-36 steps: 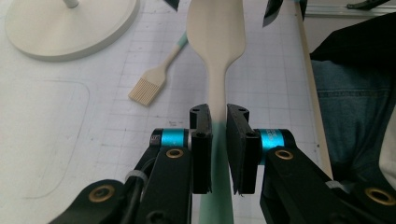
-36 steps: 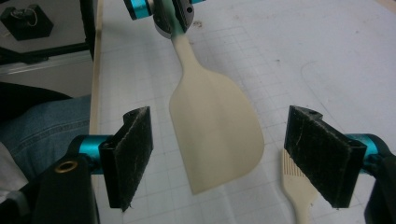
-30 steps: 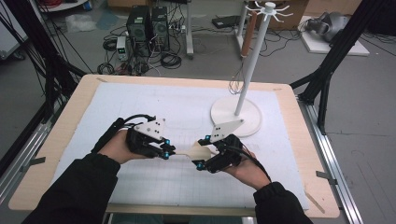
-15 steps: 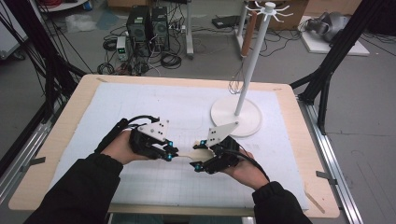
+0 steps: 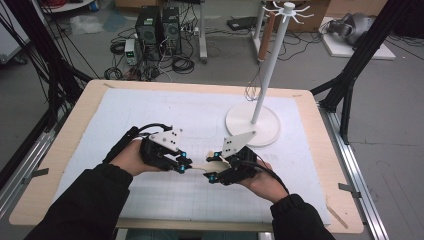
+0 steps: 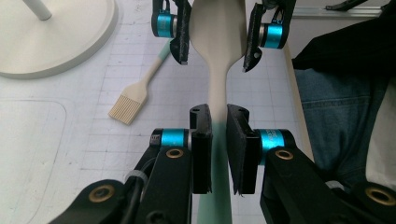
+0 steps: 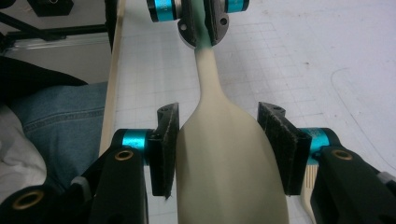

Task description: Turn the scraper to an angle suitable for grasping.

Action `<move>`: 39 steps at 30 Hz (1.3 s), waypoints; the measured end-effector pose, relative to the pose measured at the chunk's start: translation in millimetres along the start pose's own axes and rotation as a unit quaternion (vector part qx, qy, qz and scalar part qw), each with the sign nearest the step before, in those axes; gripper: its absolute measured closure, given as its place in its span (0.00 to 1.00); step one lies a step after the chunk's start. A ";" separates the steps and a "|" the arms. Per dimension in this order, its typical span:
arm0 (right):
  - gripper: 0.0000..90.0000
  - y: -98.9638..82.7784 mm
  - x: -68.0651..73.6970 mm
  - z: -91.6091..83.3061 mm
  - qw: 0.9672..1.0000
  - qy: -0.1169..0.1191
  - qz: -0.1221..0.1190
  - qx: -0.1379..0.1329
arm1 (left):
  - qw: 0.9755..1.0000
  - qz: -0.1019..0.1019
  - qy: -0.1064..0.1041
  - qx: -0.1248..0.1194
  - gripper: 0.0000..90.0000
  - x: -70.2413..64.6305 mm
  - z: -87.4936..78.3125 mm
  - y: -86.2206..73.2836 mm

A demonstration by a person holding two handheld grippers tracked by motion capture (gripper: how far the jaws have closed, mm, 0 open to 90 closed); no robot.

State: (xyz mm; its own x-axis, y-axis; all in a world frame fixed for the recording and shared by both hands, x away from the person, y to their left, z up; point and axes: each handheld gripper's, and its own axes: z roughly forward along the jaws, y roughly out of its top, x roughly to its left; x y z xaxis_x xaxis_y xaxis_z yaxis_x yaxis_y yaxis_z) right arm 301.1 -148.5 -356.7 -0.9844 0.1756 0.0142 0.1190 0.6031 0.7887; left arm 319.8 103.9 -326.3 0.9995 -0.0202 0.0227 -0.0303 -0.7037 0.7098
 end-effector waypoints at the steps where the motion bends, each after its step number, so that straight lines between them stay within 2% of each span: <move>1: 0.55 -0.2 -0.2 0.6 1.000 0.000 0.000 -0.001 | 1.000 0.000 0.001 -0.001 0.89 0.0 0.0 -0.3; 13: 0.57 -0.9 -0.9 0.4 1.000 0.007 -0.005 0.005 | 1.000 0.001 -0.005 0.001 0.89 1.3 1.3 -0.1; 25: 0.58 -1.0 -0.6 -2.1 1.000 0.016 -0.005 -0.003 | 1.000 0.001 -0.012 -0.003 0.89 1.5 1.7 -0.2; 39: 0.60 -1.7 1.6 -5.8 1.000 0.013 -0.003 -0.008 | 1.000 -0.005 -0.014 -0.011 0.89 2.0 2.2 0.2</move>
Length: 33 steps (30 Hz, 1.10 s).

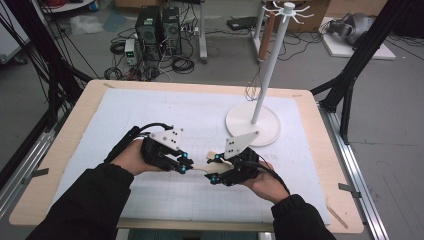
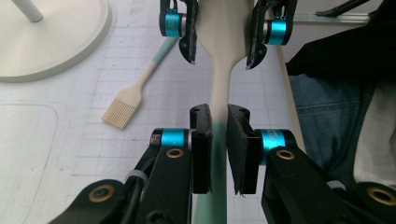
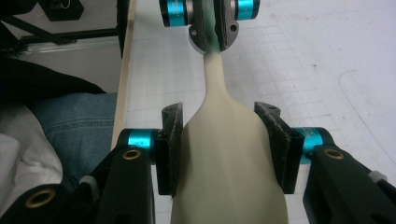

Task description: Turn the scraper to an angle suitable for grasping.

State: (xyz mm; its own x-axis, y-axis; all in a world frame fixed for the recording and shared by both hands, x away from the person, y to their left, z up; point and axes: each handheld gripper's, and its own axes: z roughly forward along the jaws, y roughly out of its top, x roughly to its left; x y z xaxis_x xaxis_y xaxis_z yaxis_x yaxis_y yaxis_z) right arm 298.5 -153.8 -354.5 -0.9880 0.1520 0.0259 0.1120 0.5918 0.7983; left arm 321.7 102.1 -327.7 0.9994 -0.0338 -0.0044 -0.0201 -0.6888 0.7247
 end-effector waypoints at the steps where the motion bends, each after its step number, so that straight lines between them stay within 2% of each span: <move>1: 0.60 0.1 0.3 -0.6 1.000 0.000 0.000 -0.004 | 1.000 0.000 -0.001 -0.002 0.88 0.3 -0.3 -0.1; 12: 0.60 0.6 2.3 -3.1 1.000 -0.003 -0.005 -0.012 | 1.000 -0.004 -0.007 -0.007 0.88 1.3 -0.5 -0.5; 22: 0.62 0.7 4.8 -4.5 1.000 -0.008 -0.011 -0.011 | 1.000 -0.004 -0.002 -0.010 0.86 1.3 -1.2 -0.4; 26: 0.62 0.5 4.3 -7.6 1.000 -0.007 -0.006 -0.021 | 1.000 -0.012 -0.001 -0.006 0.79 2.3 -1.2 -1.1; 27: 0.62 0.4 3.9 -8.2 1.000 -0.007 -0.006 -0.024 | 1.000 -0.008 -0.006 -0.001 0.81 2.5 -2.0 -0.9; 33: 0.62 -1.8 3.5 -11.5 1.000 -0.009 -0.003 -0.026 | 1.000 -0.015 0.001 -0.009 0.74 2.1 -5.3 -2.3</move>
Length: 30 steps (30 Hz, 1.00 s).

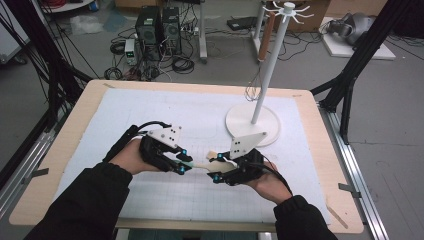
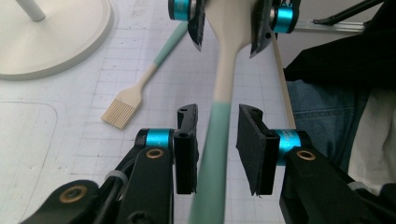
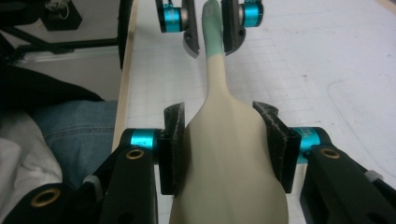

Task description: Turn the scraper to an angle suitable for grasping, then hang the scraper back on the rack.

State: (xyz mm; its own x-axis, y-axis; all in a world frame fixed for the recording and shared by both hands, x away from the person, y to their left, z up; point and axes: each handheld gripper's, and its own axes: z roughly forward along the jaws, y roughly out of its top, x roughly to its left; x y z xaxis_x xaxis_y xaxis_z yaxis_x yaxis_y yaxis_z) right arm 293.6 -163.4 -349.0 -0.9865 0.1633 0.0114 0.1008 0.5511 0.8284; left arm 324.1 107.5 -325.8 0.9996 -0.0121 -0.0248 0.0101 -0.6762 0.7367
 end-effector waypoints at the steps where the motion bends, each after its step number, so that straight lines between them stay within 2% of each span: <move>1: 0.62 -0.4 -0.6 -1.4 1.000 -0.001 0.000 -0.001 | 1.000 -0.001 0.002 -0.002 0.73 0.3 -1.6 -0.6; 6: 0.62 -3.0 -2.4 -7.4 1.000 -0.006 0.009 -0.006 | 1.000 -0.009 0.014 -0.006 0.67 -0.4 -8.7 -5.0; 10: 0.61 -3.6 -2.0 -10.1 1.000 -0.007 0.006 -0.009 | 1.000 -0.012 0.021 -0.004 0.64 -1.5 -11.9 -10.6; 16: 0.61 -5.0 -1.8 -11.5 1.000 -0.004 0.007 -0.013 | 0.999 -0.018 0.027 -0.003 0.66 -1.1 -16.8 -20.0; 23: 0.61 -4.7 -3.2 -11.4 1.000 0.004 0.010 -0.019 | 1.000 -0.017 0.026 -0.003 0.76 0.5 -18.1 -21.6; 28: 0.61 -4.8 -2.7 -11.5 1.000 0.002 0.008 -0.019 | 1.000 -0.017 0.025 0.005 0.69 1.1 -13.2 -21.4; 30: 0.61 -4.6 -1.9 -12.1 1.000 0.002 0.009 -0.020 | 1.000 -0.016 0.021 0.008 0.70 1.5 -11.1 -21.2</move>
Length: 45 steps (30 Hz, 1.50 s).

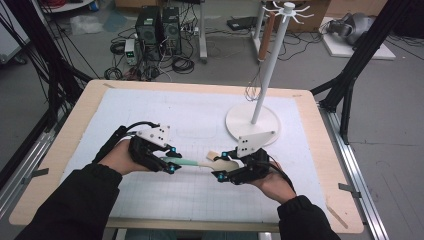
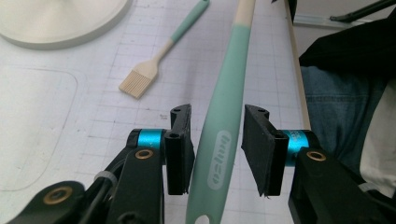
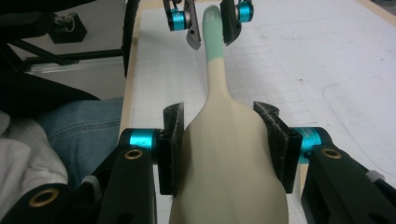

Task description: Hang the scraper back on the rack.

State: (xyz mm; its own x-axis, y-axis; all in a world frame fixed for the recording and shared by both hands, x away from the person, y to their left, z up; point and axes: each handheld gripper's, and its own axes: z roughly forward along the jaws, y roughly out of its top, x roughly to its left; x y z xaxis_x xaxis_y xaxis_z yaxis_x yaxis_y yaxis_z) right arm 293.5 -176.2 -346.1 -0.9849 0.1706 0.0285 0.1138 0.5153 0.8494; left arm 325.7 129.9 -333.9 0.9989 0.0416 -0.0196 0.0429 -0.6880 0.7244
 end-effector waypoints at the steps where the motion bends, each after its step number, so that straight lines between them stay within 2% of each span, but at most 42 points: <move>1: 0.61 -0.1 0.0 -0.1 1.000 0.000 -0.001 0.000 | 1.000 0.003 -0.001 0.000 0.72 -0.6 0.2 0.2; 9: 0.58 -2.7 -2.2 3.0 1.000 0.005 -0.004 0.015 | 1.000 0.020 -0.020 0.002 0.81 -3.7 -1.0 0.6; 15: 0.57 -5.5 -2.9 6.6 0.999 0.008 -0.007 0.033 | 0.999 0.027 -0.023 0.009 0.82 -7.6 0.5 2.1; 26: 0.56 -7.4 -4.2 7.3 0.999 0.007 -0.009 0.044 | 0.999 0.030 -0.024 0.008 0.83 -8.7 0.4 4.6; 30: 0.55 -7.6 -5.7 8.3 0.999 0.007 -0.002 0.044 | 0.999 0.029 -0.021 0.006 0.83 -9.1 0.0 5.0; 34: 0.53 -4.2 -5.9 9.4 0.999 0.009 0.004 0.051 | 0.999 0.032 -0.021 0.007 0.83 -9.4 -0.7 5.7; 43: 0.51 9.9 -7.7 15.1 0.998 0.018 -0.006 0.061 | 0.999 0.036 -0.018 0.009 0.83 -12.1 0.2 11.0; 45: 0.51 13.5 -7.6 14.9 0.998 0.013 -0.009 0.063 | 0.999 0.040 -0.017 0.013 0.83 -12.2 1.4 12.2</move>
State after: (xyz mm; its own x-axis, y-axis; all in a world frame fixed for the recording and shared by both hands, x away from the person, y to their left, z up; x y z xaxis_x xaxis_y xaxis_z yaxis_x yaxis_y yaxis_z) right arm 304.4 -158.0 -342.7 -0.9900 0.1383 0.0287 0.1090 0.6192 0.7776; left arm 314.0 119.9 -325.8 0.9992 -0.0379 0.0147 -0.0372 -0.7068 0.7065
